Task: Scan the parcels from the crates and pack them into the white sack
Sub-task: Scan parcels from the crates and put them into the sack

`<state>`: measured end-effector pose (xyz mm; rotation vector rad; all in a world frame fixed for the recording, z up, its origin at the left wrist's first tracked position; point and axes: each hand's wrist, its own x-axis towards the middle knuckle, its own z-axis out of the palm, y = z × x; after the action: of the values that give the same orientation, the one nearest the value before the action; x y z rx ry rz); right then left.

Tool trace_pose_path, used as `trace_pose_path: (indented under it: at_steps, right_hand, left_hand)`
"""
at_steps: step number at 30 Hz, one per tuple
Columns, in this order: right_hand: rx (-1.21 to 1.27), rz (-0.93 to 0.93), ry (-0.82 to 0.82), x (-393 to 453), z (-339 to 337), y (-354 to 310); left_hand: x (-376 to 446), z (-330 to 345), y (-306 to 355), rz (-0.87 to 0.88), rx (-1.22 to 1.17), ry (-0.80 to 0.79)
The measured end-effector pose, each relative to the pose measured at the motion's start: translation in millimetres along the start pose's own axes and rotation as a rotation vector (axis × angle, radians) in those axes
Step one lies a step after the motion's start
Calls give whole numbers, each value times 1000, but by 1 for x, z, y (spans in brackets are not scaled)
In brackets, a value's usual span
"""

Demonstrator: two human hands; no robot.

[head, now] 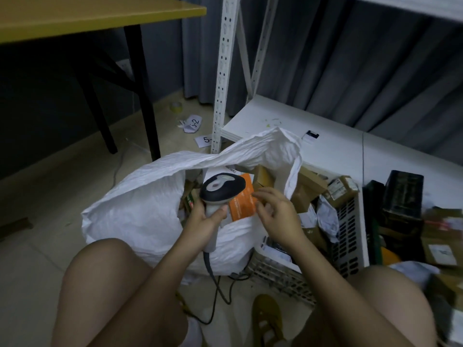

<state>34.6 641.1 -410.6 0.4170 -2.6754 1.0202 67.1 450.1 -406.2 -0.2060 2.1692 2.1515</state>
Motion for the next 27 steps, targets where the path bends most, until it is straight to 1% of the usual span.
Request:
trace_pose_path:
  at_steps: [2, 3, 5, 7, 10, 13, 15, 18, 21, 24, 27]
  right_hand:
    - [204, 97, 131, -13, -13, -8]
    - [315, 167, 157, -18, -21, -13]
    - [469, 276, 160, -25, -38, -22]
    - [574, 331, 143, -25, -53, -21]
    - [778, 468, 145, -18, -87, -12]
    - [991, 548, 198, -18, -127, 3]
    - [1100, 549, 246, -24, -147, 20]
    - [1130, 488, 290, -37, -162, 54]
    - [1053, 550, 381, -54, -170, 82]
    - [946, 670, 455, -73, -169, 113]
    - [898, 760, 494, -88, -162, 149]
  left_hand:
    - [-1, 18, 9, 33, -2, -47]
    - [-1, 29, 14, 48, -8, -76]
    - [-1, 55, 29, 82, -13, -129]
    - [1, 84, 45, 132, -18, -167]
    - [7, 132, 69, 189, 2, -253]
    - [5, 174, 92, 158, 8, -421]
    - [6, 199, 102, 115, 40, -520]
    - [9, 229, 105, 70, 106, -656]
    - [15, 253, 100, 70, 268, -742]
    - [34, 271, 79, 25, 415, -731]
    - [55, 287, 49, 2, 531, -657]
